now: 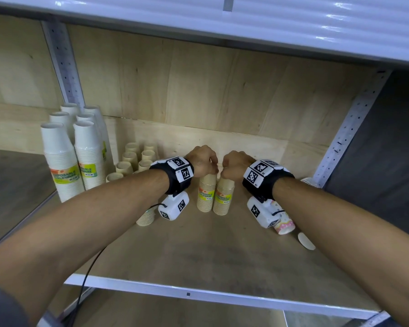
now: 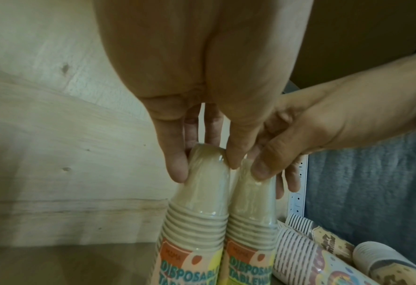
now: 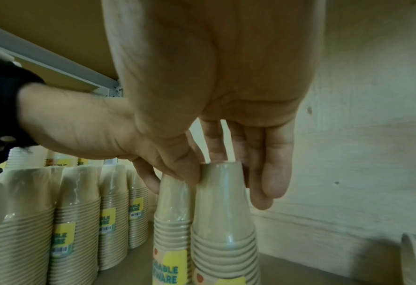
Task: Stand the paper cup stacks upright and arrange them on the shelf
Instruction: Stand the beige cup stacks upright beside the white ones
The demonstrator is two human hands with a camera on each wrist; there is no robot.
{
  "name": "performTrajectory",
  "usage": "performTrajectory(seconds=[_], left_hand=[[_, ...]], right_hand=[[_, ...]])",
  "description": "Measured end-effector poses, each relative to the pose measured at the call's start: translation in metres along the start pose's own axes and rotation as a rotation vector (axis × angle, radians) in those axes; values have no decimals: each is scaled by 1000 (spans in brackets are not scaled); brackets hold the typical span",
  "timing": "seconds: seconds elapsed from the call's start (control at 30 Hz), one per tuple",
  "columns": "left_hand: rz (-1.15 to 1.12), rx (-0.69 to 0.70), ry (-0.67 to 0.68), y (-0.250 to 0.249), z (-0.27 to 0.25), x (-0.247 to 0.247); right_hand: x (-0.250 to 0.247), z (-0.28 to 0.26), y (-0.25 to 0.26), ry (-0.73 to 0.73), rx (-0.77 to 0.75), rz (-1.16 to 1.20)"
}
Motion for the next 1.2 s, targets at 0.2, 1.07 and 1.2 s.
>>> performTrajectory(seconds=[0.2,1.07,1.2], left_hand=[[24,0,5,0,1,-1],[196,-338,357,19,-89,-53],[269,-386,353,31,-114,-77]], right_hand=[[-5,-2,0,-45,11,-22],[-4,-35,119,306,-277,35],[-3,-46,153,325,-343,29]])
Point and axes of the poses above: each hand's wrist, its own z-axis towards the middle knuckle, its own x-axis out of the palm, y = z × x, the point moved 9 cm from there along z, towards the middle knuckle, and after that the axes turned 7 degrees about -z, right-handed, at the moved point
